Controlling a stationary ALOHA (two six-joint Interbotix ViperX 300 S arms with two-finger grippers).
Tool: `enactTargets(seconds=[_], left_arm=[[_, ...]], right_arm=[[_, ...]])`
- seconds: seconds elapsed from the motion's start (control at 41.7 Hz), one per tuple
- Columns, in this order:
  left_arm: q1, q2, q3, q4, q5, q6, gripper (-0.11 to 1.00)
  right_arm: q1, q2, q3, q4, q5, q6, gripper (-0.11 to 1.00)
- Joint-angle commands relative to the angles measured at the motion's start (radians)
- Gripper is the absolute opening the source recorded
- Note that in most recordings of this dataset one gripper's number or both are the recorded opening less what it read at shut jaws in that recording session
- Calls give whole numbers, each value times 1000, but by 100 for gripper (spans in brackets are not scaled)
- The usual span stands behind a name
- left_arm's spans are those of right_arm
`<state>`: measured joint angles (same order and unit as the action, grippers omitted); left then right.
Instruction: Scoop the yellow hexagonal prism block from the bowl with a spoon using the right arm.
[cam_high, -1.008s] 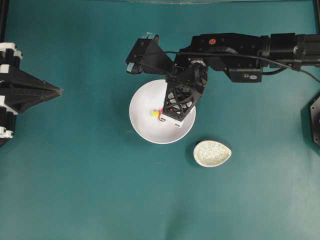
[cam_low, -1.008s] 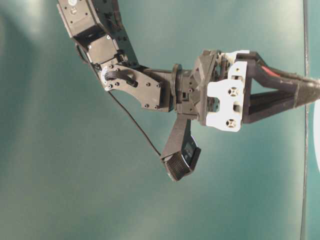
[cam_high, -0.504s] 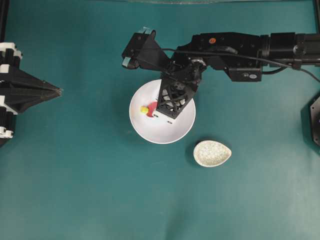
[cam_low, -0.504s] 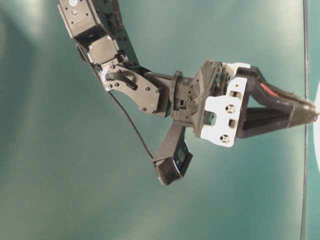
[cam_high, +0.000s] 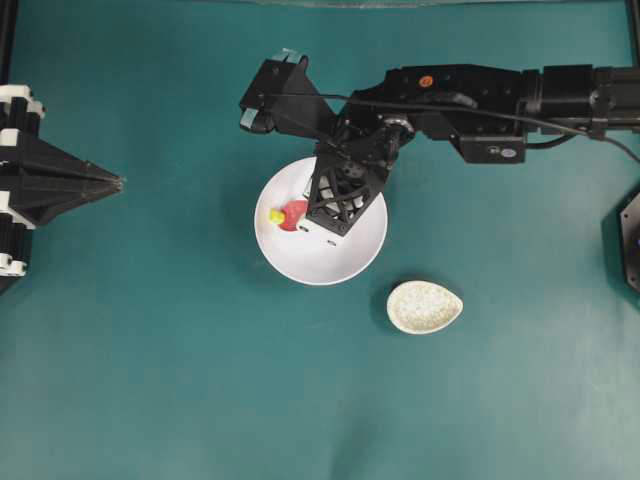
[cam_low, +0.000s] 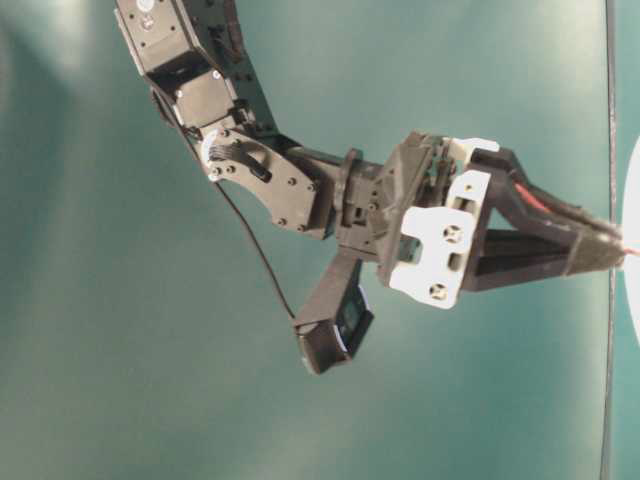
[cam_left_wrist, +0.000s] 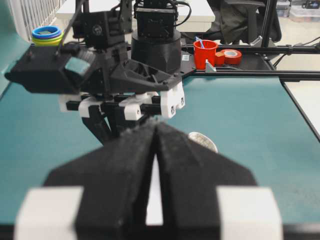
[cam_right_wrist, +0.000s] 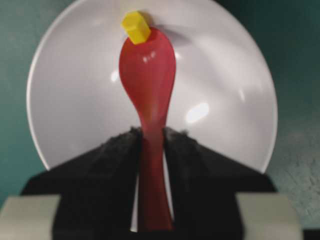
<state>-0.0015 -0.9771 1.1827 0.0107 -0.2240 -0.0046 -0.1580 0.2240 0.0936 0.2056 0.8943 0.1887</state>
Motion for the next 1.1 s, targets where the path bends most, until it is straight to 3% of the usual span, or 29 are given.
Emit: enactTargets(seconds=[0.0,0.696,1.08], left_arm=[[0,5,-23,0,-5,2,0],[0,8,-23,2,-5,2,0],[-2,8,-23,0,-5,0,0]], right_arm=[[0,-46,-23,2,-21,0,23],[0,-124,9,0,-87,0,23],[0,-244,184,5,-308,3,23]])
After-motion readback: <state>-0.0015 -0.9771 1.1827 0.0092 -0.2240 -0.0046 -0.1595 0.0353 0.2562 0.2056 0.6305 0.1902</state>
